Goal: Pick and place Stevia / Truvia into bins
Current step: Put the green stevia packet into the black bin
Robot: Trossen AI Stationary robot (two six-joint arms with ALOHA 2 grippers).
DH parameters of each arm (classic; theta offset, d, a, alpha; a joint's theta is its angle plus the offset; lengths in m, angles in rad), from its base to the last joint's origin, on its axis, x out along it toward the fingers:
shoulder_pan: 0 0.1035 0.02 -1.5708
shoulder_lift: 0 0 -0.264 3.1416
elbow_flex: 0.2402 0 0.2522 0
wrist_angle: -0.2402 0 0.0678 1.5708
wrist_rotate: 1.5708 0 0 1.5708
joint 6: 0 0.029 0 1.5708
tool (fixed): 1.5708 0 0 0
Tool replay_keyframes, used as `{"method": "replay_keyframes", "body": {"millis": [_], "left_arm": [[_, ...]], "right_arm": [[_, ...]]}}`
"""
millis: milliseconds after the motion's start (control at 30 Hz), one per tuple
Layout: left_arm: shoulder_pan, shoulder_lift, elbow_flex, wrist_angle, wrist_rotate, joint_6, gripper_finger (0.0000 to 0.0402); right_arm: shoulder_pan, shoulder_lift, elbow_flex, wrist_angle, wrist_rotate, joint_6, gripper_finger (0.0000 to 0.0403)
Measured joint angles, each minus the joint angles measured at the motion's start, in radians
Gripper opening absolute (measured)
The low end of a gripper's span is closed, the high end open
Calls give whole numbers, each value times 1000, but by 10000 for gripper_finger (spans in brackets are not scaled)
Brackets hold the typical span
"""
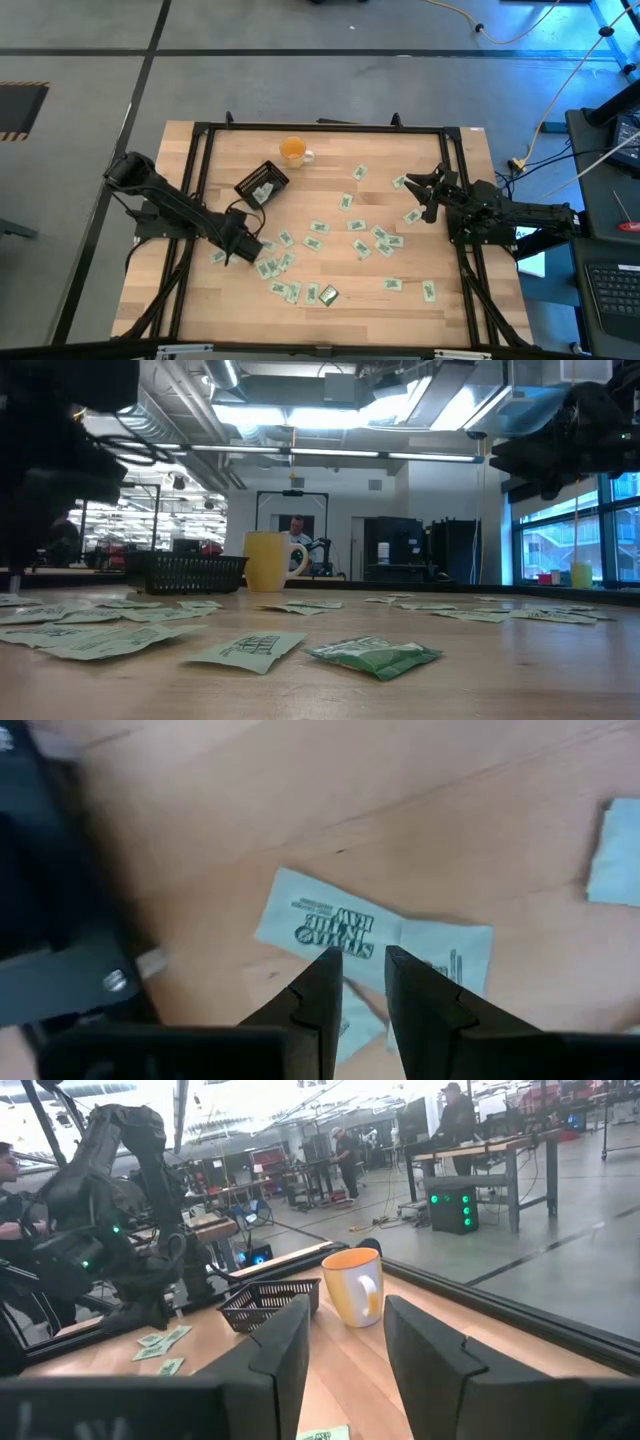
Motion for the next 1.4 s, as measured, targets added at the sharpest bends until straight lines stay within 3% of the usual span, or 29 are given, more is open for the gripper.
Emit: {"method": "replay_keyframes", "body": {"millis": [367,733,1133,1400], "left_arm": [[3,-3,-113,132,-1,-34,72],[3,-3,-126,176,2,-39,28],[3,-2,-125,310,36,-41,75],[3,-2,-125,304,22,-50,56]], "right_arm": [[0,0,0,-8,0,-2,135],[0,0,0,-8,0,-3,135],[0,0,0,-17,-1,-3,135],[0,0,0,-17,-1,-3,135]]}}
